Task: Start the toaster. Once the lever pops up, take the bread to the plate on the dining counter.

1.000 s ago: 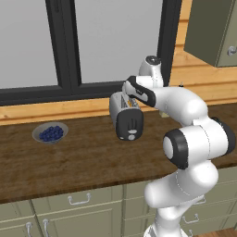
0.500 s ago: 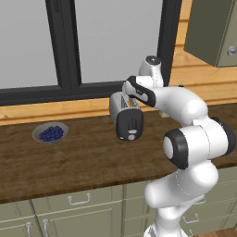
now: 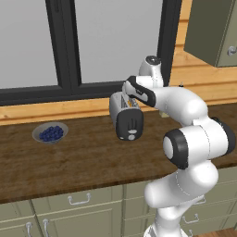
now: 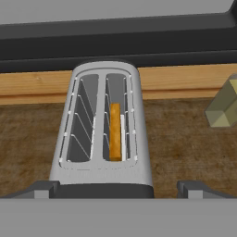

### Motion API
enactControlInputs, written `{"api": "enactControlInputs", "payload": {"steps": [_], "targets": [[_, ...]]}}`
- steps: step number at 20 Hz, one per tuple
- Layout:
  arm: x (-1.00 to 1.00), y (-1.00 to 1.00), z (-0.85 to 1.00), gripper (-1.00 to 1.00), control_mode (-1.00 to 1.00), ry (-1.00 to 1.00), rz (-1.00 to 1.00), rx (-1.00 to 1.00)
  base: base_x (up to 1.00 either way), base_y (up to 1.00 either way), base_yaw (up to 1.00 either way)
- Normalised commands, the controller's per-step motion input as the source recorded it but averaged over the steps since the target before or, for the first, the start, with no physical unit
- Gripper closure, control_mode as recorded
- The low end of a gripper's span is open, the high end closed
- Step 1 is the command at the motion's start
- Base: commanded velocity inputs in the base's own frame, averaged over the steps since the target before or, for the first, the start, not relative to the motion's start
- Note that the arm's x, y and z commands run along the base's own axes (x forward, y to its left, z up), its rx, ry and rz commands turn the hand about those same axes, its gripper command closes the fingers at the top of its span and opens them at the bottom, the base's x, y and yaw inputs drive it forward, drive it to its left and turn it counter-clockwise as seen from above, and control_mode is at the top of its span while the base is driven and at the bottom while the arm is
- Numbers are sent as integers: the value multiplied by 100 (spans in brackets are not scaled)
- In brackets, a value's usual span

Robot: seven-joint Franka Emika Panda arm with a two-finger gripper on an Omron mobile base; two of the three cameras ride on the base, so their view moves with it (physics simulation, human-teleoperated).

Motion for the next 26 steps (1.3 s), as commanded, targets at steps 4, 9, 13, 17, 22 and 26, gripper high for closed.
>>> {"api": "enactControlInputs", "payload": {"steps": [4, 9, 13, 17, 22, 26], "targets": [[0, 0, 0, -100, -100, 0, 0, 0, 0, 0, 0], [0, 0, 0, -100, -100, 0, 0, 0, 0, 0, 0], [0, 0, 0, -100, -100, 0, 0, 0, 0, 0, 0], [0, 0, 0, -100, -100, 0, 0, 0, 0, 0, 0], [0, 0, 0, -100, -100, 0, 0, 0, 0, 0, 0], [0, 0, 0, -100, -100, 0, 0, 0, 0, 0, 0]]}}
